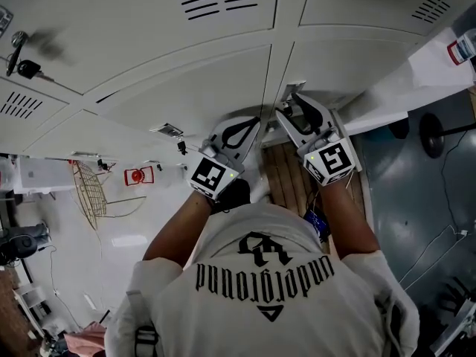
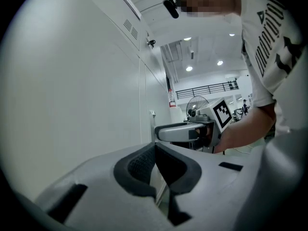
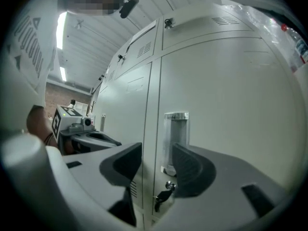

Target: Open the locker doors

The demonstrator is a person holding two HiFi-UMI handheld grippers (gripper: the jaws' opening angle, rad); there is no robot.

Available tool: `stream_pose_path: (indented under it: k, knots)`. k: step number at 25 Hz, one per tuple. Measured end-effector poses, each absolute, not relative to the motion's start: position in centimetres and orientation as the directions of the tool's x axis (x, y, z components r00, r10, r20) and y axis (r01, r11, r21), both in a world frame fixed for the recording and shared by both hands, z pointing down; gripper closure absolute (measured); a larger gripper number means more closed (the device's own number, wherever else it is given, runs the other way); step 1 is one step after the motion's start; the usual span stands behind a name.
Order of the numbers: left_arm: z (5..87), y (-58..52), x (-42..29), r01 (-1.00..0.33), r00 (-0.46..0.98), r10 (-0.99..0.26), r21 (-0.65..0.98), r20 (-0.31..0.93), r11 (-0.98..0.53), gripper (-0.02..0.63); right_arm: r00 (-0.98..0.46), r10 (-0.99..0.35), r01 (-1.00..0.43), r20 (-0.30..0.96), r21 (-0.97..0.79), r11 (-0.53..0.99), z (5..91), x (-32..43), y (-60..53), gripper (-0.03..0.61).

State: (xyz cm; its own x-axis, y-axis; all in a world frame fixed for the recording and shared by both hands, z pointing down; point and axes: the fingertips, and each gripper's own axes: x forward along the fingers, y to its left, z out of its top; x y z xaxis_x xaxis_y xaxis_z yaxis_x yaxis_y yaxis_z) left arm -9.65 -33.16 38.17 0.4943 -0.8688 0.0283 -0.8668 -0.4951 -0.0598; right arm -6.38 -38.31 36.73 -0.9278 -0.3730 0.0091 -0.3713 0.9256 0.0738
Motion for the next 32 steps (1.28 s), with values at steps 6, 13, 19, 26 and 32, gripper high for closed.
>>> stream_pose_path:
  k: [6,13,19,26,32]
  knots:
    - [38.1,-33.3,-9.3,-0.865,0.497,-0.867,-0.057,0.025,-0.498,0.606,-0.938,-0.345,-0.343,0.025,0.074,0.936,36.7,-7.3,-38.7,0.367]
    - [38.1,-33.2,-9.7,-0.87,0.49,-0.871,-0.046,0.016,-0.49,0.606,-0.94,-0.342,-0.341,-0.004,0.054,0.938,36.3,-7.9,-39.2,0.383]
    - [39.2,-33.2,-10.4,-0.875,0.483,-0.875,-0.018,0.03,-0.484,0.606,-0.929,-0.369,-0.37,-0.023,0.053,0.928,36.3,-8.0,-39.4,0.405]
    - [38.9,-32.9,-9.7,-0.868,0.496,-0.868,-0.03,0.029,-0.496,0.606,-0.919,-0.393,-0.393,-0.009,0.041,0.918,36.5,-8.1,-38.3,0.331]
    - [38.5,-31.7,-9.1,-0.868,0.495,-0.869,-0.033,0.022,-0.495,0.606,-0.902,-0.431,-0.431,-0.02,0.05,0.901,36.5,-6.7,-36.5,0.331]
